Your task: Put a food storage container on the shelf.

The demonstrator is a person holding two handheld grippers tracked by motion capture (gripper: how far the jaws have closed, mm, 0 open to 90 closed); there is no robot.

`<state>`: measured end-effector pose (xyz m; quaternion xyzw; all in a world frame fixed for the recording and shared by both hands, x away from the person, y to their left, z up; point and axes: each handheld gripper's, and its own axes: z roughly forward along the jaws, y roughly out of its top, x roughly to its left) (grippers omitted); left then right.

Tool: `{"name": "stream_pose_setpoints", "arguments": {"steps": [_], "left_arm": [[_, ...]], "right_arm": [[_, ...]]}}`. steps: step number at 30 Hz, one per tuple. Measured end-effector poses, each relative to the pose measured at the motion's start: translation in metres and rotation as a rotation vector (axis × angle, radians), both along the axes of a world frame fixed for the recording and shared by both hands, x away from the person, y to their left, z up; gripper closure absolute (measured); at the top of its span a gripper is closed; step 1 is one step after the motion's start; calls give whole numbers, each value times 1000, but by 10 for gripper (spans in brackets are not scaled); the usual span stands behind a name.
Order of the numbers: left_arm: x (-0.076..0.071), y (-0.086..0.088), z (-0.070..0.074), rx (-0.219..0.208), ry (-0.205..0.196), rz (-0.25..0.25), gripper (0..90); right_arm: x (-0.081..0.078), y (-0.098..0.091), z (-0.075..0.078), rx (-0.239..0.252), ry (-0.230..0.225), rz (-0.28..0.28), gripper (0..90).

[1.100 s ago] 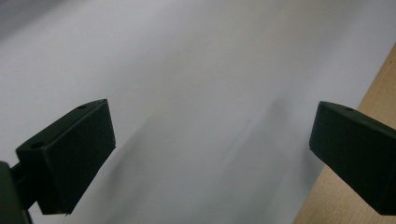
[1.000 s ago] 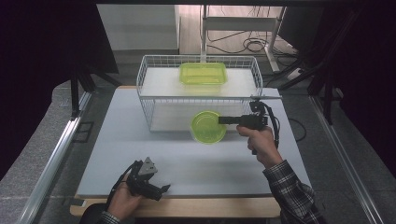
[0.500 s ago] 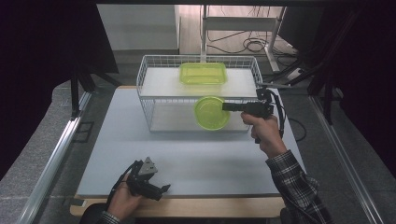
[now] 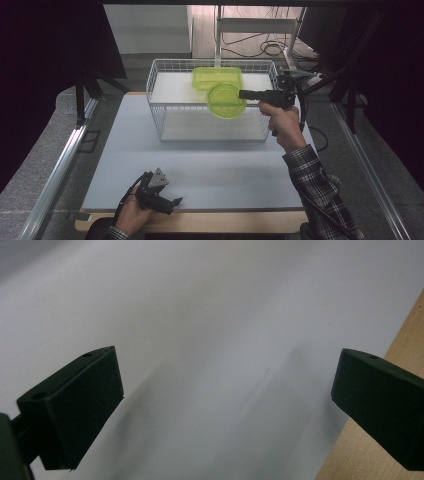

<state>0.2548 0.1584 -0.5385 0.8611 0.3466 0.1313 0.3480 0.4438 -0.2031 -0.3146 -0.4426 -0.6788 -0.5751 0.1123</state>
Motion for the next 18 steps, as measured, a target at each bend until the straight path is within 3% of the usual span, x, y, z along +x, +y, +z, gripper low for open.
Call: {"name": "stream_pose_setpoints", "arguments": {"steps": [11, 18], "left_arm": [[0, -1, 0, 0, 4, -2, 0], [0, -1, -1, 4, 8, -3, 0]], "right_arm": [[15, 12, 26, 35, -44, -66, 810], [25, 19, 37, 9, -72, -113, 809]]}}
